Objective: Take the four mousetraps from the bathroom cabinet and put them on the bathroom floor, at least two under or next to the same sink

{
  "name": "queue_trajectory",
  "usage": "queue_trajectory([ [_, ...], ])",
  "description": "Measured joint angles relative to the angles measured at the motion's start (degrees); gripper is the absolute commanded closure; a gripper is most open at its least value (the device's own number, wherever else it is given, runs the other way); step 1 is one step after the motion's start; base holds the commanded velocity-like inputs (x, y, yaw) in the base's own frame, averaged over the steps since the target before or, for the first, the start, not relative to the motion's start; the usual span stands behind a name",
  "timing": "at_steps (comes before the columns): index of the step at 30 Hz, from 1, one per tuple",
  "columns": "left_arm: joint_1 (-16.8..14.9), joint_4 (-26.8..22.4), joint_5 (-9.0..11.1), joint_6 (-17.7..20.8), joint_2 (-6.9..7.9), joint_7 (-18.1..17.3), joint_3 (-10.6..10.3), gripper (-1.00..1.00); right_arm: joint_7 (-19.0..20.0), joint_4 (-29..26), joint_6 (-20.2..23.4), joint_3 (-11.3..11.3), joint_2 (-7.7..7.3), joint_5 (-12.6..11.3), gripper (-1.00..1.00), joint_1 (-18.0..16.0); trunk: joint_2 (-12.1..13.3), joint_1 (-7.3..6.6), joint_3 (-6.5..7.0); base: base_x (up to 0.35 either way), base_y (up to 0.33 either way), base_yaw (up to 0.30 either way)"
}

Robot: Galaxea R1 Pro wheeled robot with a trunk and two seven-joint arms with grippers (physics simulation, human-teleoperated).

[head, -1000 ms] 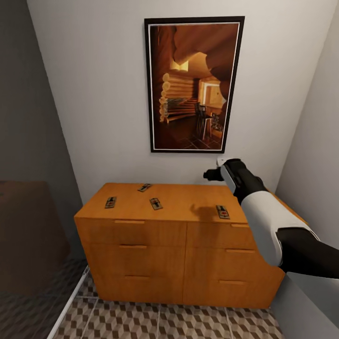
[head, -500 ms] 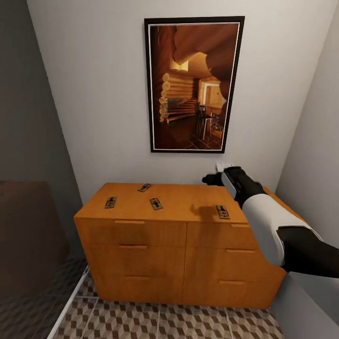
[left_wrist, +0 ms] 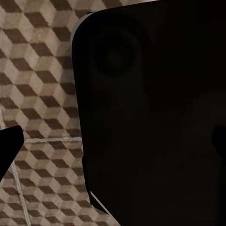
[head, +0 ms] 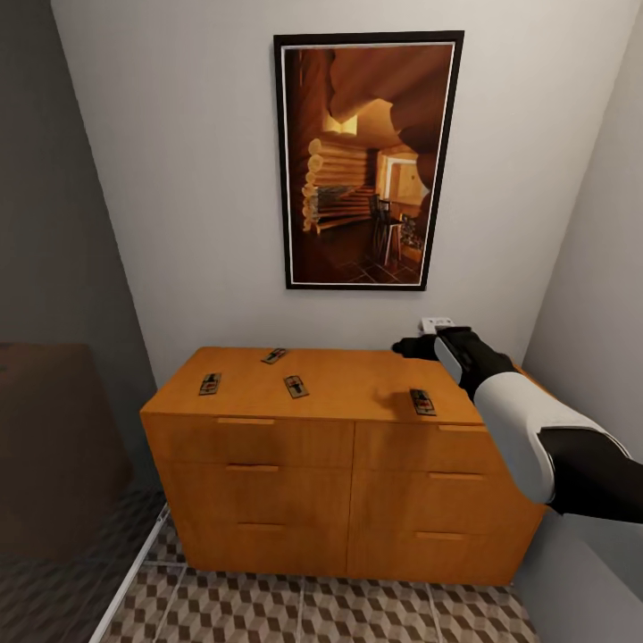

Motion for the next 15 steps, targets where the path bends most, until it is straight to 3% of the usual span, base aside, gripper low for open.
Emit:
queue_trajectory([
  [15, 0.00, 0.00, 0.00, 0.00, -0.01, 0.00, -0.01, -1.00, 0.47, 0.74, -0.40, 0.00, -0.80, -0.01, -1.00, 0.06, 0.00, 0.00, 0.00, 0.000, 0.000, 0.000],
])
